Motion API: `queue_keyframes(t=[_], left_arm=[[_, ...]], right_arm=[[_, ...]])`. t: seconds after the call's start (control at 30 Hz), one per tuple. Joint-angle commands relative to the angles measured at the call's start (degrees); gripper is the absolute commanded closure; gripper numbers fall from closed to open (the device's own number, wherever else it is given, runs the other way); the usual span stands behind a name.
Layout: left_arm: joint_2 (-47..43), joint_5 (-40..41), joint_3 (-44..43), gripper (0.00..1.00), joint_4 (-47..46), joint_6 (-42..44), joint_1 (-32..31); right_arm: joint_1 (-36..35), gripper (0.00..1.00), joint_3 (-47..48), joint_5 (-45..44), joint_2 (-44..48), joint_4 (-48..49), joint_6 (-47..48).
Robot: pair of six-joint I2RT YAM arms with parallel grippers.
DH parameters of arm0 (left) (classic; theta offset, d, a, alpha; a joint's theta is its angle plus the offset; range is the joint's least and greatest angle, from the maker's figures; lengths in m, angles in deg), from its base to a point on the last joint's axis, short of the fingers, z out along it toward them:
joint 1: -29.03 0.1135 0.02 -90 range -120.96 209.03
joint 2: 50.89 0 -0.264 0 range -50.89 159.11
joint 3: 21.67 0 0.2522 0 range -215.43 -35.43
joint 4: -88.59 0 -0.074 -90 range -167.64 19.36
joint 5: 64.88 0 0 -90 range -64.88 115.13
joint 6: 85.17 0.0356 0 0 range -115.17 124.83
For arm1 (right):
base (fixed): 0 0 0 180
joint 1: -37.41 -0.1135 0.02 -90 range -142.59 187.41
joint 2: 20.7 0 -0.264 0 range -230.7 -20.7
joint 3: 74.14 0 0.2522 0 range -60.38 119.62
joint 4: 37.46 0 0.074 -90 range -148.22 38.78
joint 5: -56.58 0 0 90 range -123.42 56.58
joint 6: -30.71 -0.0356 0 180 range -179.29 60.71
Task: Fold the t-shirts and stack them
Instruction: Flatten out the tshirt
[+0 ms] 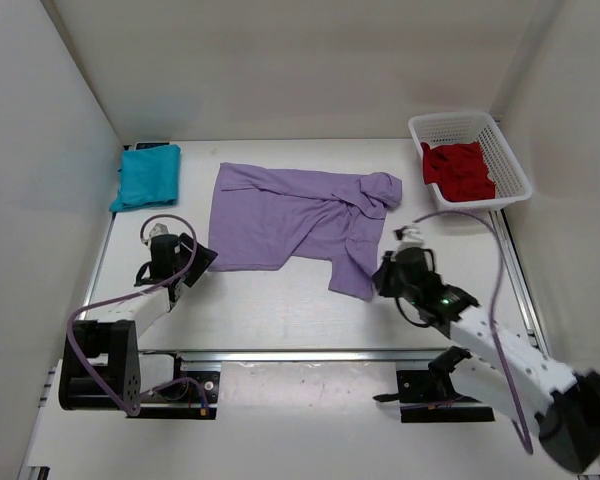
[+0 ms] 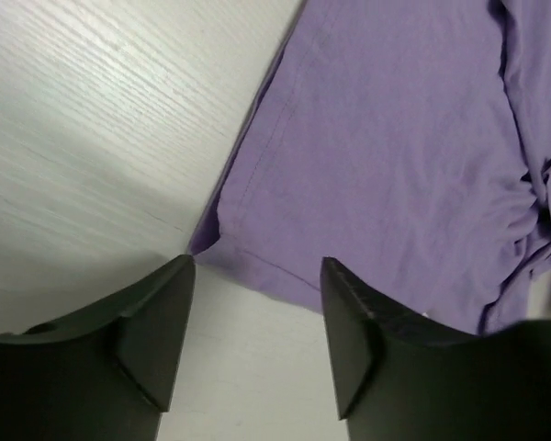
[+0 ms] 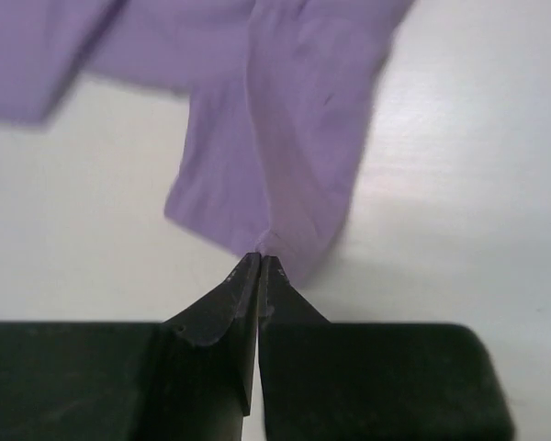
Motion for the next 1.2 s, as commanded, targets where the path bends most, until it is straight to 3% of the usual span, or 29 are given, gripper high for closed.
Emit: queue_keyframes(t=[0.0,0.07,0.17,0.2,0.43,0.57,0.7,0.77,0.83,1.07,1.17], left_arm=[[-3.22,1.17,0.81,0.28,2.4,1.8,1.06],[-3.22,0.65,0.72,0.32,2.84,1.63,0.89],[-1.3,0.74,0.9,0.43,3.02,1.89,0.71],[-0.94,0.82,1.08,0.51,2.67,1.45,0.8],[4.86,-0.93,0.29,0.56,-0.41,-2.42,-0.87],[4.78,0.56,0.29,0.56,-1.29,-3.12,-1.31],[8.02,1.09,-0.68,0.74,-3.05,-2.86,-1.05],[9.08,-0.39,-1.29,0.93,-4.28,-3.38,-0.7],[8.65,-1.37,-2.7,1.0,-4.2,-3.83,-0.87],[-5.23,-2.69,-20.08,1.0,5.46,3.1,-3.68],[-8.92,-5.14,-32.38,1.0,13.19,6.36,-2.37]], right_arm=[[10.8,1.0,-5.64,14.13,13.11,4.52,-2.29],[20.45,1.0,-6.98,20.97,16.65,2.96,-1.77],[28.3,1.0,-9.43,27.74,18.43,2.41,-1.41],[29.28,1.0,-9.7,28.82,18.52,3.02,-1.24],[18.66,1.0,-9.36,18.73,17.38,3.03,-3.26],[16.37,1.0,-10.4,19.41,16.5,5.31,-4.93],[17.68,1.0,-10.33,20.65,17.2,5.67,-5.11],[18.56,1.0,-8.92,20.22,17.64,4.44,-4.4],[20.4,1.0,-6.64,20.83,18.07,2.77,-3.35],[22.52,1.0,6.88,17.94,19.22,-3.2,-1.76],[18.94,1.0,21.09,12.16,17.03,-6.71,0.69]])
